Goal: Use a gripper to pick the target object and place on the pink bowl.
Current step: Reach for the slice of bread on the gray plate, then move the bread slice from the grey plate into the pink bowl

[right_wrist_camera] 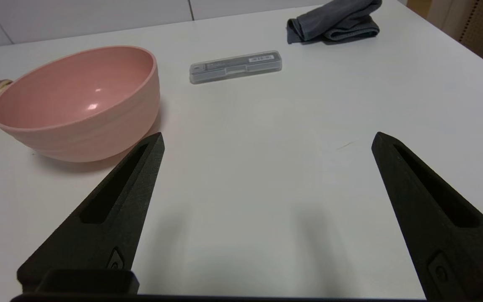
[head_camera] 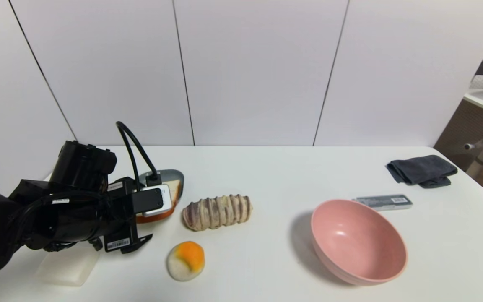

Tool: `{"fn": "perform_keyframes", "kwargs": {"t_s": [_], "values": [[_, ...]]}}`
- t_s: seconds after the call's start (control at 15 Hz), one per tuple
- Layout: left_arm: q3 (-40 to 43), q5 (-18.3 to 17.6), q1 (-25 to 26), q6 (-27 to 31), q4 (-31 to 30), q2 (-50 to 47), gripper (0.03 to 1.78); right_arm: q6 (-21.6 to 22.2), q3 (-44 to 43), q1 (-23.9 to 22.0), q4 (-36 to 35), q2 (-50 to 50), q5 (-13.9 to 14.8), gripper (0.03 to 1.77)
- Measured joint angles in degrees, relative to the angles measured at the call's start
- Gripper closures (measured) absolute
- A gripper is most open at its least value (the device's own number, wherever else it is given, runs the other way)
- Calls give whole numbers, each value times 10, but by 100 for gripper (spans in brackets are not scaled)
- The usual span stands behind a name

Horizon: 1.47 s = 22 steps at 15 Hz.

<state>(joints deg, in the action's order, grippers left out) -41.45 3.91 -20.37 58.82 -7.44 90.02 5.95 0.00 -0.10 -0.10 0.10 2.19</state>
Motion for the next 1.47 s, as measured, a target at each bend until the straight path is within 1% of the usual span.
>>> {"fn": "perform_keyframes", "kwargs": {"t_s": [0.47,0.53,0.73,0.93,1.0,1.07,1.47], "values": [[-12,1,2,-7,-1,15,12,0,0,0,0,0,0,9],[-12,1,2,-8,-1,16,21,0,0,0,0,0,0,9],[-13,1,5,-10,0,19,69,0,0,0,0,0,0,9],[-13,1,5,-12,0,19,101,0,0,0,0,0,0,9],[-13,0,5,-17,0,19,122,0,0,0,0,0,0,9],[-14,0,5,-21,-1,18,162,0,0,0,0,0,0,9],[-21,0,6,-24,0,14,162,0,0,0,0,0,0,9]]}}
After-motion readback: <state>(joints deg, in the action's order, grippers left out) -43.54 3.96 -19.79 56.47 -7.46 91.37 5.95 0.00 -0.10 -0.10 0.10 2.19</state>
